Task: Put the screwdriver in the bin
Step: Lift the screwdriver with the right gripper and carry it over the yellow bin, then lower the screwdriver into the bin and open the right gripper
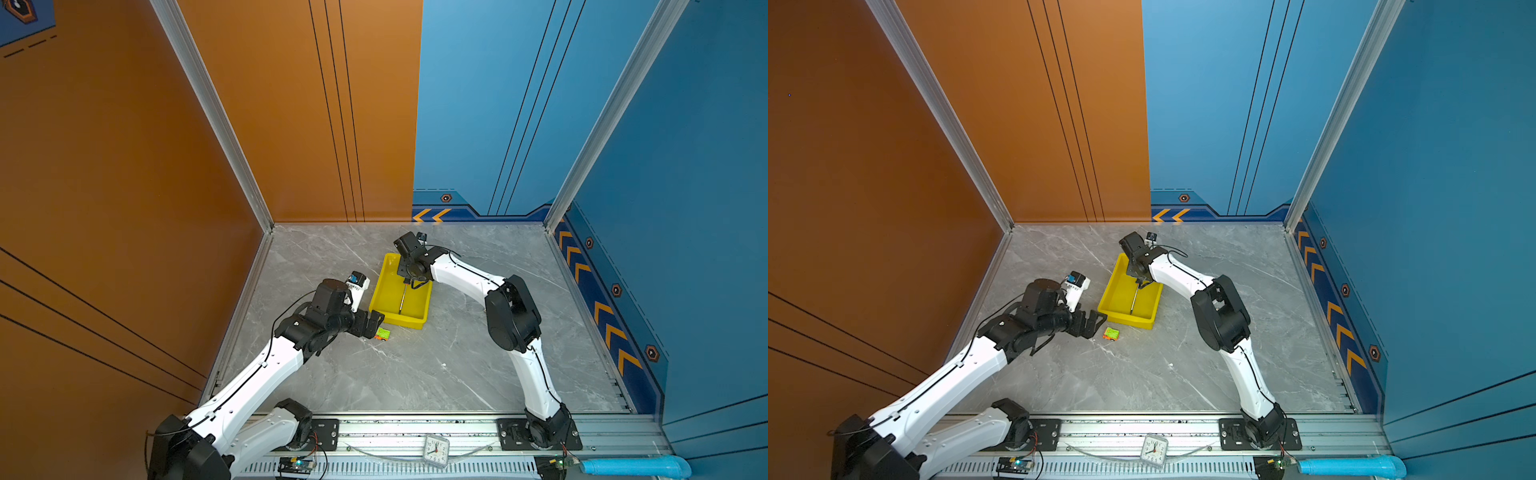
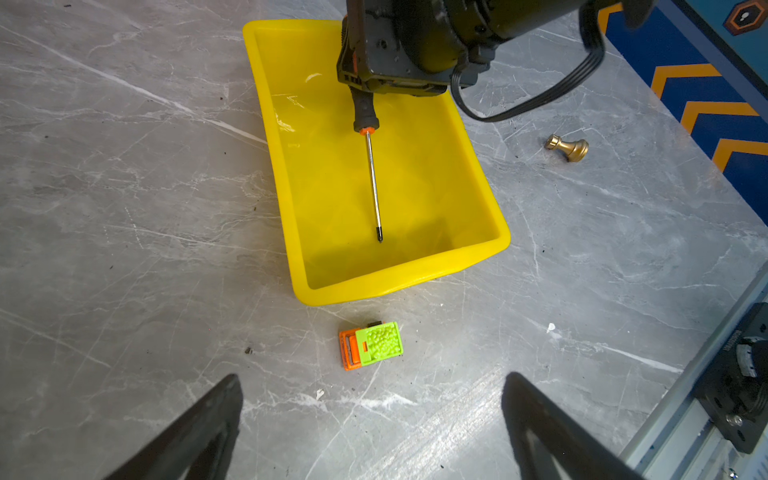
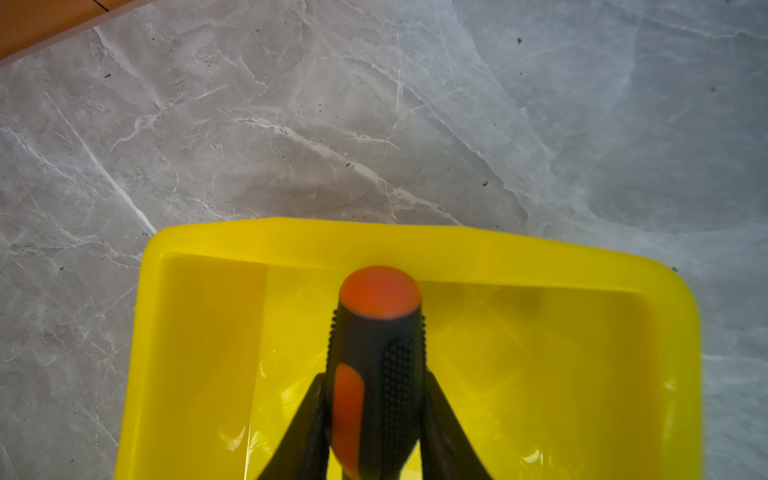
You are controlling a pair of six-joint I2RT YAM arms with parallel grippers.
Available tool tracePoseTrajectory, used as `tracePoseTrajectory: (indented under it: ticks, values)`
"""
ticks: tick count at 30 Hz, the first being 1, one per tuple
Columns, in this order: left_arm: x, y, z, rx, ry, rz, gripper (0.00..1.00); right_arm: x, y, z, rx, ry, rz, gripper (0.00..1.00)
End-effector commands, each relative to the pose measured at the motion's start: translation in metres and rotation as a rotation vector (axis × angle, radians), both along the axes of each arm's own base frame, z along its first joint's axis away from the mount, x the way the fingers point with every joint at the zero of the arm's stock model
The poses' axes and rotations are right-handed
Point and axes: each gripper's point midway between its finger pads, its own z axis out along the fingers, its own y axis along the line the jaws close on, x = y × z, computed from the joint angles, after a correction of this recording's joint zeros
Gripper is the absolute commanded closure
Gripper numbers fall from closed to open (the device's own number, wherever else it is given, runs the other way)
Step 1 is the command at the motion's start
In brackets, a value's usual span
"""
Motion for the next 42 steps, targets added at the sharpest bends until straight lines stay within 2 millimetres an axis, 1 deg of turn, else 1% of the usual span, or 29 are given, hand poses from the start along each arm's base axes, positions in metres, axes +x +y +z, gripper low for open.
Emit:
tracePoseTrajectory:
  ticks: [1, 9, 15, 19, 25, 28, 32, 34, 37, 39, 42]
  values:
    - [0.003, -0.004, 0.006, -0.016, -0.025, -0.027, 0.02, 0.0, 0.006, -0.011, 0.012, 0.021, -0.007, 1.0]
    - [0.004, -0.002, 0.002, -0.016, -0.022, -0.022, 0.02, -0.001, 0.009, -0.029, -0.003, 0.047, -0.002, 1.0]
    - [0.003, 0.0, 0.002, -0.017, -0.024, -0.019, 0.02, 0.001, 0.01, -0.038, -0.011, 0.053, -0.005, 0.94]
    - [0.004, 0.003, 0.003, -0.011, -0.042, -0.008, 0.02, 0.001, 0.012, -0.043, -0.017, 0.056, -0.008, 0.88]
    - [0.003, 0.005, 0.006, -0.009, -0.052, -0.002, 0.02, 0.0, 0.015, -0.047, -0.031, 0.053, -0.002, 0.8]
    - [0.003, 0.006, 0.007, -0.01, -0.056, 0.001, 0.02, 0.0, 0.019, -0.044, -0.034, 0.042, 0.007, 0.76]
    - [0.002, 0.007, 0.007, -0.011, -0.058, 0.001, 0.02, 0.004, 0.021, -0.033, -0.029, 0.017, 0.009, 0.68]
    - [0.002, 0.007, 0.008, -0.014, -0.063, 0.0, 0.02, 0.006, 0.023, -0.024, -0.027, -0.002, 0.009, 0.62]
    - [0.002, 0.007, 0.009, -0.017, -0.069, 0.002, 0.02, 0.01, 0.023, -0.009, -0.029, -0.034, 0.014, 0.57]
    - [0.001, 0.007, 0.01, -0.021, -0.072, -0.001, 0.02, 0.0, 0.037, 0.0, -0.031, -0.048, 0.047, 0.56]
    - [0.0, 0.006, 0.01, -0.025, -0.073, -0.004, 0.02, -0.003, 0.038, 0.016, -0.035, -0.073, 0.054, 0.54]
